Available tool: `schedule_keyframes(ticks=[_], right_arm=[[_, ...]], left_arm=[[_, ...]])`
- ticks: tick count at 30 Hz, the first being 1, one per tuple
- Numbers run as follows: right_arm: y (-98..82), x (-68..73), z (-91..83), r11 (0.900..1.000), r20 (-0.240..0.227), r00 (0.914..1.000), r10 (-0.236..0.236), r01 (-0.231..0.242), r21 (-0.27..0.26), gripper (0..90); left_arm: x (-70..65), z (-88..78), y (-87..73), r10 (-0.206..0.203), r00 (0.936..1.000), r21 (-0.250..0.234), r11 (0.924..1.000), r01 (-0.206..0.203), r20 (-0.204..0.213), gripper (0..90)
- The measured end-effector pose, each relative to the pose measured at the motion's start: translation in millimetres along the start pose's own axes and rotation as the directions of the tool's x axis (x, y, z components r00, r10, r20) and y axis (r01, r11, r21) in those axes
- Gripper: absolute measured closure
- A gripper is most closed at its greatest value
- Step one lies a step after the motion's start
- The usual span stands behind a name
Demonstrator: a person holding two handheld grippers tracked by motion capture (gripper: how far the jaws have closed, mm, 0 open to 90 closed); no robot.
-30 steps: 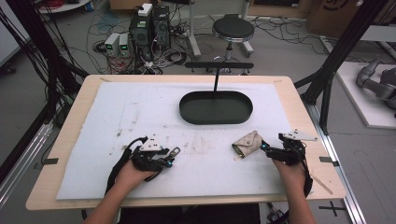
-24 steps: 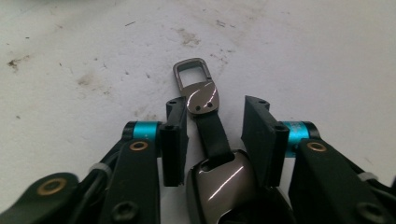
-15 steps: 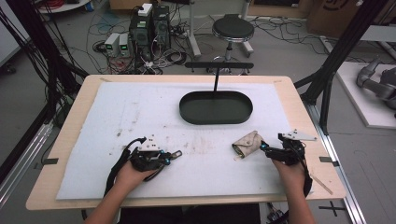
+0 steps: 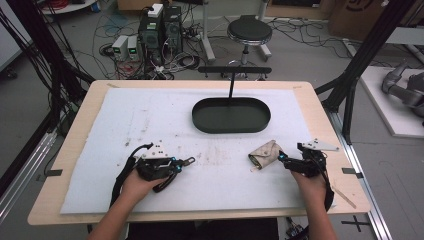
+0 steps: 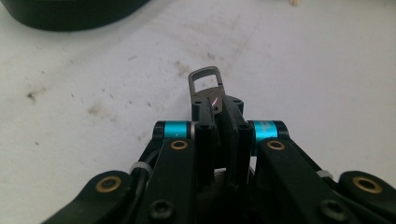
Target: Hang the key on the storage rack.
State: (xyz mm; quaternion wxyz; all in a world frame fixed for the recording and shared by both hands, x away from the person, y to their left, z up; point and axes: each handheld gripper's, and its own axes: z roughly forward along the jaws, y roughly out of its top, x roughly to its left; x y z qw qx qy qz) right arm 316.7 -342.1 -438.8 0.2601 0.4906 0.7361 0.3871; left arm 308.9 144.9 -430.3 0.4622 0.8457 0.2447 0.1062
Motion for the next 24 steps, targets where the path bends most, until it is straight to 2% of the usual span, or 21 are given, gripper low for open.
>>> schedule_keyframes(ticks=[3,7,8,10,12,13,14,15,16,17,20,22,24], right_arm=[[-0.1,0.0,-0.3,1.000,0.001,1.0000,0.003,-0.003,-0.002,19.8],[-0.1,0.7,-0.5,1.000,0.000,1.0000,0.004,-0.004,-0.004,19.8],[-0.1,1.4,-0.7,1.000,-0.001,1.0000,0.007,-0.007,-0.002,19.8],[0.0,1.9,-0.8,1.000,-0.001,1.0000,0.006,-0.006,-0.002,19.8],[0.0,2.1,-0.9,1.000,-0.002,1.0000,0.005,-0.005,-0.004,19.8],[0.0,2.2,-1.0,1.000,0.001,1.0000,0.005,-0.005,-0.004,19.8],[0.0,2.2,-1.1,1.000,0.000,1.0000,0.006,-0.006,-0.004,19.8],[0.0,2.1,-1.1,1.000,-0.001,1.0000,0.005,-0.005,-0.004,19.8],[0.1,2.1,-1.1,1.000,0.000,1.0000,0.006,-0.006,-0.003,19.8],[0.1,2.1,-1.0,1.000,-0.001,1.0000,0.008,-0.008,-0.004,19.8],[-0.1,2.0,-0.7,1.000,-0.003,1.0000,0.009,-0.009,-0.002,19.8],[-0.3,1.9,-0.4,1.000,-0.005,0.9999,0.009,-0.009,-0.002,19.8],[-0.4,1.7,-0.5,1.000,-0.006,0.9999,0.009,-0.009,-0.002,19.8]], left_arm=[[2.0,-4.9,7.8,0.001,1.0000,-0.056,0.9984,-0.001,0.002,83.8],[6.2,-10.6,22.9,0.011,0.9999,-0.143,0.9896,-0.011,0.006,83.7],[6.2,-10.6,22.9,0.011,0.9999,-0.143,0.9896,-0.011,0.006,83.7],[11.9,-12.2,35.4,0.009,1.0000,-0.174,0.9847,-0.009,-0.001,83.7],[13.8,-12.1,39.9,0.012,0.9999,-0.176,0.9842,-0.013,-0.004,83.7],[17.1,-10.4,48.8,0.010,0.9999,-0.190,0.9817,-0.011,-0.005,83.7],[17.1,-10.4,48.8,0.010,0.9999,-0.190,0.9817,-0.011,-0.005,83.7],[20.4,-9.1,56.8,0.012,0.9998,-0.195,0.9807,-0.014,-0.014,83.6],[20.4,-9.1,56.8,0.012,0.9998,-0.195,0.9807,-0.014,-0.014,83.7],[24.4,-6.6,67.5,0.013,0.9997,-0.204,0.9788,-0.017,-0.022,83.7],[30.5,-3.1,81.5,0.011,0.9993,-0.207,0.9781,-0.018,-0.035,83.7],[32.5,-2.7,84.9,0.015,0.9991,-0.206,0.9784,-0.023,-0.041,83.7],[40.4,-1.5,99.1,0.020,0.9978,-0.210,0.9772,-0.033,-0.064,83.7]])
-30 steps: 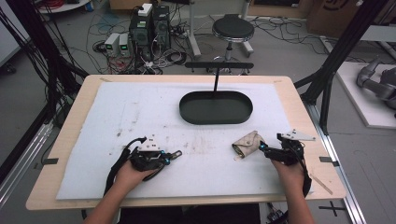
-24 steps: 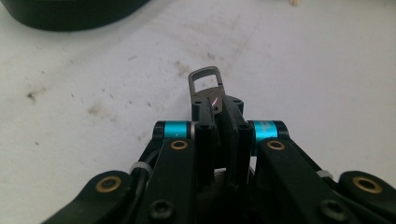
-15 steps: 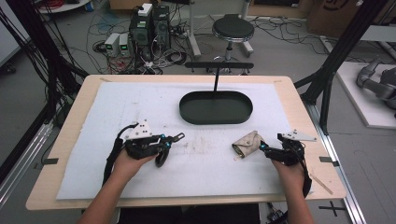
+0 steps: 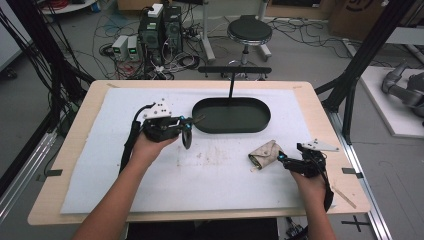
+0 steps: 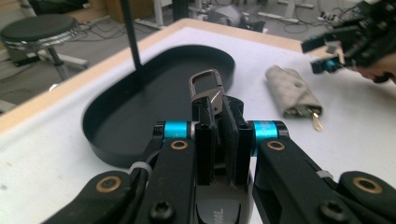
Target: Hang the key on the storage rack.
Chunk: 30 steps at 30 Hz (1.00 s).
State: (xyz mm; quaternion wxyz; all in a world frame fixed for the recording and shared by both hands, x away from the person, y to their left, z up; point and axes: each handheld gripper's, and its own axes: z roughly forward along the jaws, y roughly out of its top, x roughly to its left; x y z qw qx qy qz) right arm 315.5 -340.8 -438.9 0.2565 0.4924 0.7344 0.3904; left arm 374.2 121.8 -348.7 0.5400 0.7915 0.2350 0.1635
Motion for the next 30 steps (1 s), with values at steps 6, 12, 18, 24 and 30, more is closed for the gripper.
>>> schedule_keyframes(ticks=[6,12,18,24,30], right_arm=[[-0.1,0.0,0.9,1.000,-0.001,1.0000,0.000,0.000,-0.001,19.8],[-0.1,-0.4,0.8,1.000,-0.003,1.0000,-0.001,0.001,-0.001,19.8],[-0.6,-1.7,0.1,1.000,-0.003,1.0000,0.008,-0.008,-0.004,19.8],[-1.5,-3.1,-0.1,1.000,-0.002,0.9999,0.012,-0.012,-0.004,19.8],[-2.0,-4.9,0.0,1.000,-0.001,0.9998,0.018,-0.018,-0.006,19.8]], left_arm=[[16.5,7.6,21.2,-0.019,0.9996,-0.032,0.9993,0.018,-0.019,83.7],[31.5,15.3,39.9,-0.019,0.9985,-0.047,0.9987,0.017,-0.051,83.7],[46.2,23.9,57.5,-0.021,0.9958,-0.040,0.9991,0.017,-0.089,83.7],[55.0,36.1,70.8,-0.003,0.9930,-0.015,0.9999,0.001,-0.118,83.6],[63.8,48.5,77.9,0.002,0.9873,0.006,1.0000,-0.001,-0.159,83.6]])
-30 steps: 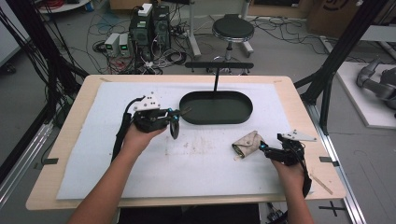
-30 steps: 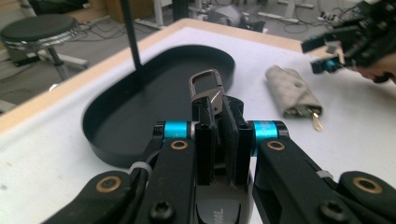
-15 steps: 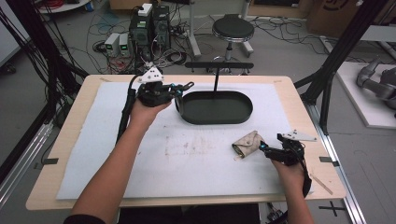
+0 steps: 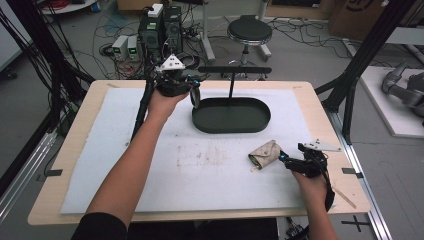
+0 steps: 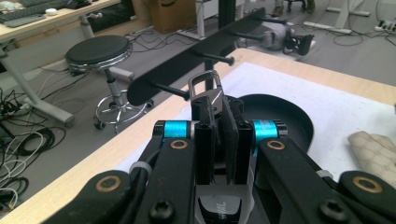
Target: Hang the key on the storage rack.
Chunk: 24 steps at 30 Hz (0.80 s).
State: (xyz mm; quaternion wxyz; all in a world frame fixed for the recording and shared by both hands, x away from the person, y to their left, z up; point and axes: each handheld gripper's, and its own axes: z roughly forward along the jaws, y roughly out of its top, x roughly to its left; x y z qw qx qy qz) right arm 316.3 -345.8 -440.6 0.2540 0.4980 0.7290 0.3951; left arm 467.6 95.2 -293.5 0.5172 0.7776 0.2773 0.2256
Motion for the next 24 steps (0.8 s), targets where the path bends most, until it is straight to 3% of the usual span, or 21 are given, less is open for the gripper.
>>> schedule_keyframes(ticks=[9,24], right_arm=[[-1.1,-2.8,0.1,1.000,0.000,1.0000,0.006,-0.006,0.001,19.8],[-1.6,-1.3,0.4,1.000,-0.007,1.0000,0.003,-0.003,0.006,19.8]], left_arm=[[0.7,19.3,-5.8,0.005,0.9996,0.059,0.9982,-0.004,-0.027,83.6],[-0.9,39.2,-12.0,0.004,0.9992,0.098,0.9952,0.000,-0.040,83.4]])
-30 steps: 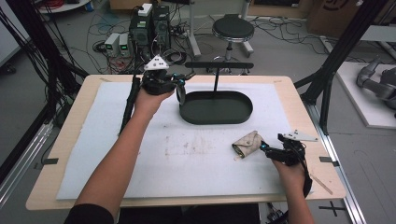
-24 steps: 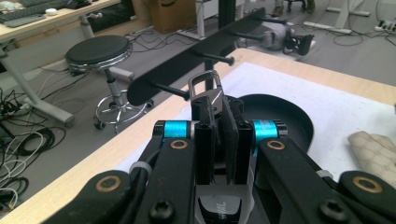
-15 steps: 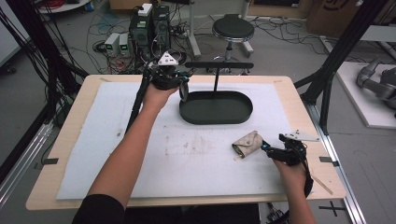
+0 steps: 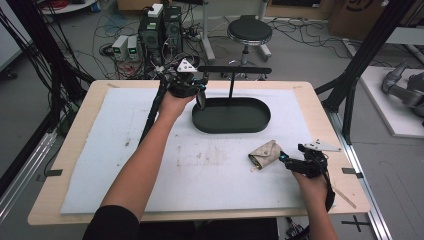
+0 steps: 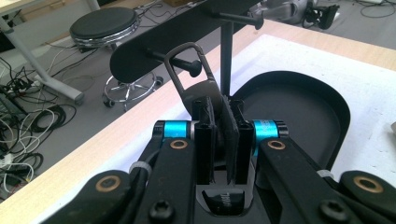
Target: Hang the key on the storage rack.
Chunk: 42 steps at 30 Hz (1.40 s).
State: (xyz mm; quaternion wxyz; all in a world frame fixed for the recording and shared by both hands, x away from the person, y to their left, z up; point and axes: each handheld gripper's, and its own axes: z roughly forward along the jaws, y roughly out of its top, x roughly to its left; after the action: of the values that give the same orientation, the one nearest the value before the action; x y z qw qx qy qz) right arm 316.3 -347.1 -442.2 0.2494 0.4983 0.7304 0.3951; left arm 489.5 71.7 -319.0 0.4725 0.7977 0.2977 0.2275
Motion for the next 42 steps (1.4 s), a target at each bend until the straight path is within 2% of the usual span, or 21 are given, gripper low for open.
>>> schedule_keyframes(ticks=[11,18,27,32,36,39,42], right_arm=[[-0.7,-1.0,-0.3,1.000,0.003,1.0000,-0.001,0.001,0.001,19.8],[-1.2,-1.5,-1.2,1.000,0.003,1.0000,0.004,-0.004,0.001,19.8],[-1.0,-0.7,-1.3,1.000,0.004,1.0000,0.001,-0.001,0.005,19.8],[-1.0,0.0,-1.1,1.000,0.006,1.0000,0.000,0.000,0.008,19.9],[-1.4,0.3,-1.8,1.000,0.012,0.9999,-0.002,0.002,0.008,19.8],[-2.1,0.3,-2.7,1.000,0.013,0.9999,-0.002,0.002,0.007,19.8],[-2.9,0.0,-3.2,1.000,0.014,0.9999,-0.003,0.003,0.010,19.8]], left_arm=[[2.7,6.7,-1.2,-0.021,0.9996,0.012,0.9997,0.021,-0.021,82.0],[1.6,4.8,-5.9,-0.041,0.9991,0.022,0.9989,0.042,-0.013,68.4],[7.0,-15.4,-24.4,-0.072,0.9974,0.016,0.9973,0.072,0.002,59.1],[9.3,-28.5,-38.8,-0.101,0.9942,0.017,0.9948,0.100,0.038,51.5],[9.0,-39.8,-51.6,-0.110,0.9926,0.010,0.9939,0.110,0.051,47.8],[8.1,-48.2,-62.1,-0.128,0.9888,0.003,0.9918,0.128,0.078,45.4],[4.0,-56.4,-71.9,-0.121,0.9877,0.014,0.9927,0.120,0.100,43.7]])
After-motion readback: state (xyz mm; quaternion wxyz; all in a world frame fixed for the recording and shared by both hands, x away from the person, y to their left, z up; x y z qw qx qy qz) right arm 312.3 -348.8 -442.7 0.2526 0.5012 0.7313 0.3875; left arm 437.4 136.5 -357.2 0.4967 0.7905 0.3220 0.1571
